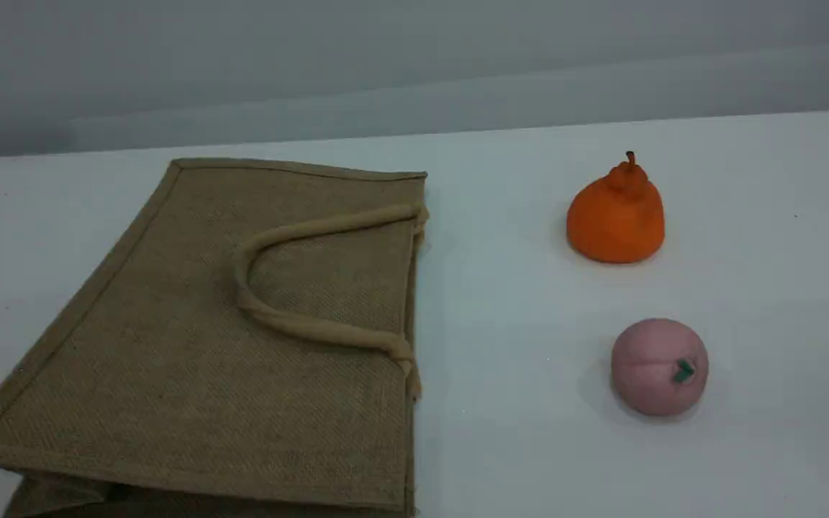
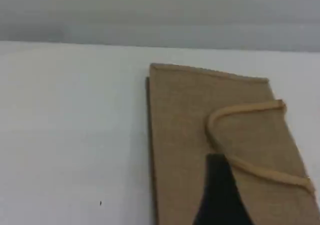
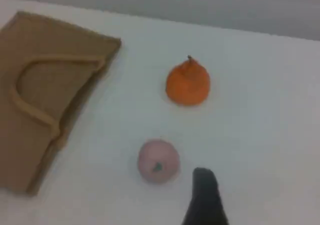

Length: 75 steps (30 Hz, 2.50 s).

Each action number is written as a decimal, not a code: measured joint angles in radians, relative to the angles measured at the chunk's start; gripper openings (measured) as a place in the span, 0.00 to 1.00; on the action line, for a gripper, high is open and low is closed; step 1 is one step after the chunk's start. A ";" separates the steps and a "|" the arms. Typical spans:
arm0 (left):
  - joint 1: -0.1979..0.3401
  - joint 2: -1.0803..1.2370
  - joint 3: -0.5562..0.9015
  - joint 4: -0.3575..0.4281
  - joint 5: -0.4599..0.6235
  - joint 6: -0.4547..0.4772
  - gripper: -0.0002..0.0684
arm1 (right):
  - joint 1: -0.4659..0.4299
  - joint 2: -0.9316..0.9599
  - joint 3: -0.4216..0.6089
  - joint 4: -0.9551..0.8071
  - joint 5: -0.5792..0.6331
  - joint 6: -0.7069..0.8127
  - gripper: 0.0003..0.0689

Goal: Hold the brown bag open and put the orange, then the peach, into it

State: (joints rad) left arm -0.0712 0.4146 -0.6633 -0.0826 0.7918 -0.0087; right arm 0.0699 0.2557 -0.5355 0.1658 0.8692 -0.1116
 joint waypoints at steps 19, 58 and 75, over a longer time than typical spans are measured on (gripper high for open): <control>0.000 0.935 -0.234 -0.025 -0.224 -0.080 0.60 | 0.000 0.894 -0.176 0.313 -0.534 -0.103 0.64; -0.113 1.893 -0.817 -0.328 -0.182 0.159 0.58 | 0.000 1.313 -0.343 0.400 -0.539 -0.111 0.64; -0.123 1.872 -0.823 -0.328 -0.118 0.159 0.13 | 0.000 1.313 -0.341 0.400 -0.564 -0.111 0.64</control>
State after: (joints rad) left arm -0.1942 2.2863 -1.4860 -0.4103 0.6735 0.1501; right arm 0.0704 1.5690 -0.8770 0.5661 0.3048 -0.2222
